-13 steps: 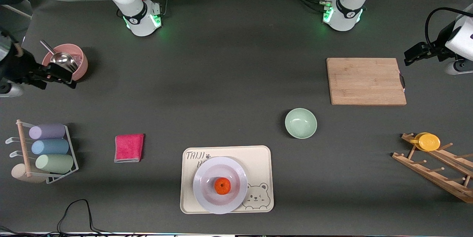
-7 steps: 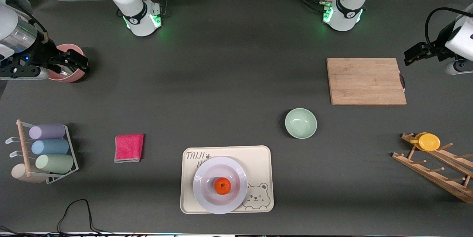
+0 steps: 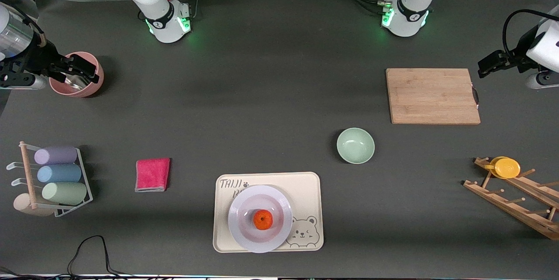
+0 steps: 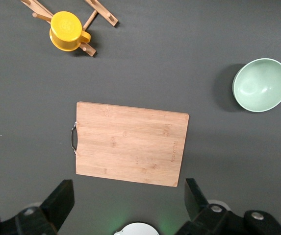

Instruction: Place orange and plate with both arms

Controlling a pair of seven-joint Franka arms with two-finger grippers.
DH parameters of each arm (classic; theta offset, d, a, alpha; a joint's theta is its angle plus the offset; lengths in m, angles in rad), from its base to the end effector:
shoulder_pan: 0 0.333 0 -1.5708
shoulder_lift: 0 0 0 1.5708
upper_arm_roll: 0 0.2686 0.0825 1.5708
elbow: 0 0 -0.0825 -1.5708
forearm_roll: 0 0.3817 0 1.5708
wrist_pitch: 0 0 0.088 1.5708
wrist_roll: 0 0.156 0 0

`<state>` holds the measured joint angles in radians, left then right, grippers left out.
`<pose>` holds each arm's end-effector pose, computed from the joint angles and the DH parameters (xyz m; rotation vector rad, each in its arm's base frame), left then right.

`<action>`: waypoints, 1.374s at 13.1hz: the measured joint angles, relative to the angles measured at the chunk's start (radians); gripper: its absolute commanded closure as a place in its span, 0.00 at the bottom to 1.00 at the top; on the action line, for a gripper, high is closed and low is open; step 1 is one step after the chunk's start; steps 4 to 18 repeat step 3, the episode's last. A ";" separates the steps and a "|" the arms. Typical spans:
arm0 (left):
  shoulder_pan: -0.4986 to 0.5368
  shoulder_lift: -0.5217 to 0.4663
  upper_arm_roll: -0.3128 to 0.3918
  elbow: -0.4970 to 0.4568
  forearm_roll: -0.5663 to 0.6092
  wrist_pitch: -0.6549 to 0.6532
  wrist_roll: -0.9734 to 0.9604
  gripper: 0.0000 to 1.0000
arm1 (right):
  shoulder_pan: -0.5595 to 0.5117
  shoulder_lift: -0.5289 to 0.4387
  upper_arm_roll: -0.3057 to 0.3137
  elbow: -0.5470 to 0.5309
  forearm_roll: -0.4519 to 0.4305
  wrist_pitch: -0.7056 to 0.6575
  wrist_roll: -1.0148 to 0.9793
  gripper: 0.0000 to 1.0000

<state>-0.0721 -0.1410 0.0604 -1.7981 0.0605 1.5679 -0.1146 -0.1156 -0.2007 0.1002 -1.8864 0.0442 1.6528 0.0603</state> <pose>0.5052 0.0046 0.4967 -3.0774 -0.1531 0.1325 0.4990 0.0010 0.4915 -3.1152 0.1284 0.0535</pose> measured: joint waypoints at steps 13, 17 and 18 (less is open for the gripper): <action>0.000 0.003 0.000 0.003 0.000 0.000 -0.001 0.00 | 0.003 0.000 0.000 0.001 -0.024 0.003 0.000 0.00; 0.000 0.003 0.000 0.003 0.000 0.000 -0.001 0.00 | 0.003 0.000 0.000 0.001 -0.024 0.003 0.000 0.00; 0.000 0.003 0.000 0.003 0.000 0.000 -0.001 0.00 | 0.003 0.000 0.000 0.001 -0.024 0.003 0.000 0.00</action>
